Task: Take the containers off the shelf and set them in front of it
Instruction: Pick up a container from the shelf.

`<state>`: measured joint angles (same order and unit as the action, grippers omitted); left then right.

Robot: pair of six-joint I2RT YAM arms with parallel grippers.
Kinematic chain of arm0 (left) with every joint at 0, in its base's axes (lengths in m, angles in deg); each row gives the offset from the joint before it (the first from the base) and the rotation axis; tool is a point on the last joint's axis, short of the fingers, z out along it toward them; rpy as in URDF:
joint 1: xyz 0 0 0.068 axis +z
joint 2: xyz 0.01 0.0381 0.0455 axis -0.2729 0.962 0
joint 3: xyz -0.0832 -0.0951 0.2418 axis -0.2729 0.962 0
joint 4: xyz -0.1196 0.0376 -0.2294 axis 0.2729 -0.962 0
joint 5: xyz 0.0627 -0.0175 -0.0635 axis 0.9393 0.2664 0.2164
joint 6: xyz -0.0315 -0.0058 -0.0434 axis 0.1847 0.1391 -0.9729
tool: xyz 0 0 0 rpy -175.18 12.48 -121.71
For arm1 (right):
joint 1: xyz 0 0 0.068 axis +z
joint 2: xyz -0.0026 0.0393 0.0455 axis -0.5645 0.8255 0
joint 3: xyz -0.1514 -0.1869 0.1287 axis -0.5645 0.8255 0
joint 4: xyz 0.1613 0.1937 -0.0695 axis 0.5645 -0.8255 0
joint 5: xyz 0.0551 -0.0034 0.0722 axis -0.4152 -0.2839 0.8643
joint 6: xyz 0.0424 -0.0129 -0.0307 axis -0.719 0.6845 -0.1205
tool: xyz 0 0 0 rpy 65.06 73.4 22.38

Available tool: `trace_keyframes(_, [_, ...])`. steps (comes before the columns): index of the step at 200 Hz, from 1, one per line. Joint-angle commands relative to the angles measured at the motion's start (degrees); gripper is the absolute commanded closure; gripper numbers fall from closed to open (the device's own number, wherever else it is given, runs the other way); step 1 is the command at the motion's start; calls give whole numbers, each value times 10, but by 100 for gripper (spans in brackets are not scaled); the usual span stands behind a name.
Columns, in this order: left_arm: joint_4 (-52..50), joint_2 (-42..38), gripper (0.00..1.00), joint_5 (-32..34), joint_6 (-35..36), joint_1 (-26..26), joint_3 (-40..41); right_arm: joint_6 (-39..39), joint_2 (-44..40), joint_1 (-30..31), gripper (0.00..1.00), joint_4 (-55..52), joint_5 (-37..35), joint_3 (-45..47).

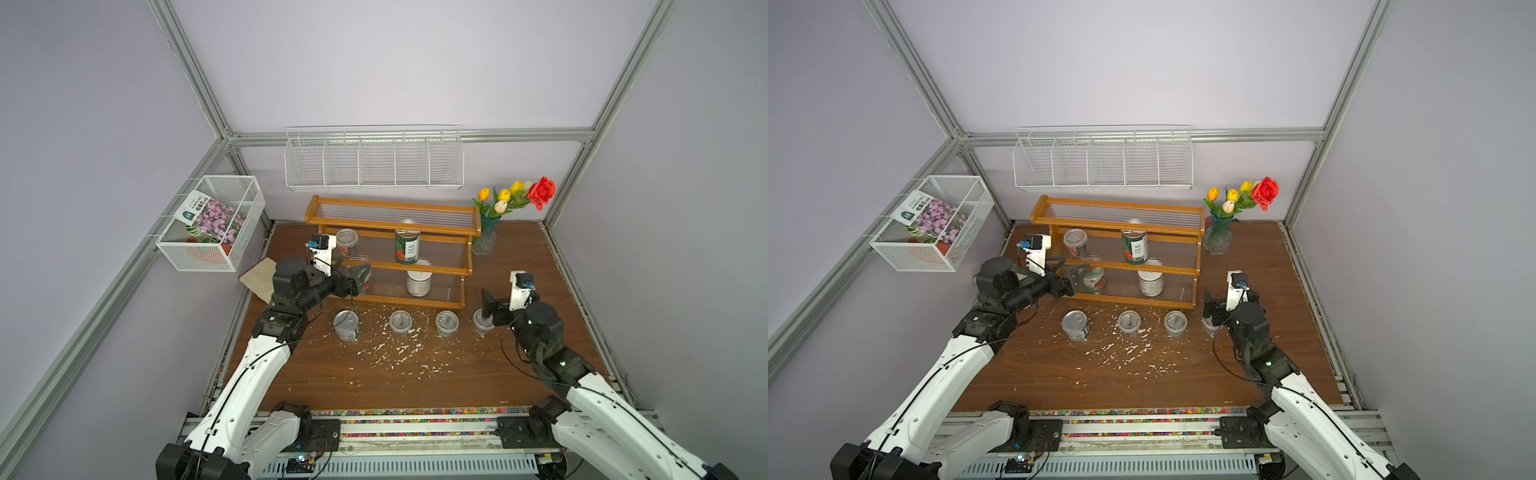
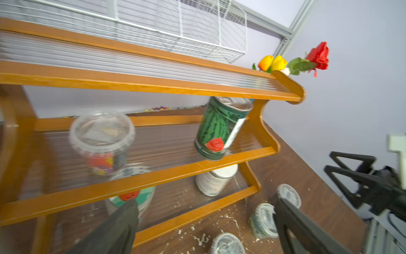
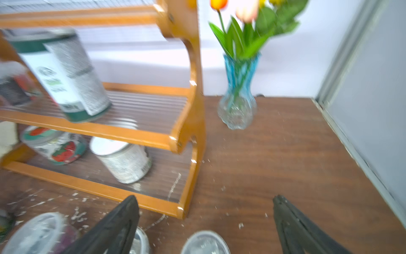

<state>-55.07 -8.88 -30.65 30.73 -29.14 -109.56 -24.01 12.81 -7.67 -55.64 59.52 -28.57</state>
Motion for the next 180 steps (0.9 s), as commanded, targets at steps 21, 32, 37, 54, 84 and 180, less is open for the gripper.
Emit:
trace_keyframes(21, [-4, 34, 1, 52, 38, 25, 8, 35, 35, 5, 2, 45, 98, -51])
trace_keyframes(32, [12, 49, 0, 78, 44, 28, 11, 39, 44, 13, 2, 46, 108, -68])
trace_keyframes(37, [21, 57, 1, 89, 48, 28, 10, 40, 47, 18, 2, 48, 110, -75])
trace_keyframes(54, [50, 88, 1, 115, 58, 29, 2, 46, 60, 33, 2, 57, 131, -96])
trace_keyframes(84, [102, 153, 1, 133, 66, 31, -21, 48, 79, 43, 2, 61, 169, -123])
trace_keyframes(180, [165, 293, 1, 130, 103, 33, -107, 73, 96, 44, 2, 37, 174, -159])
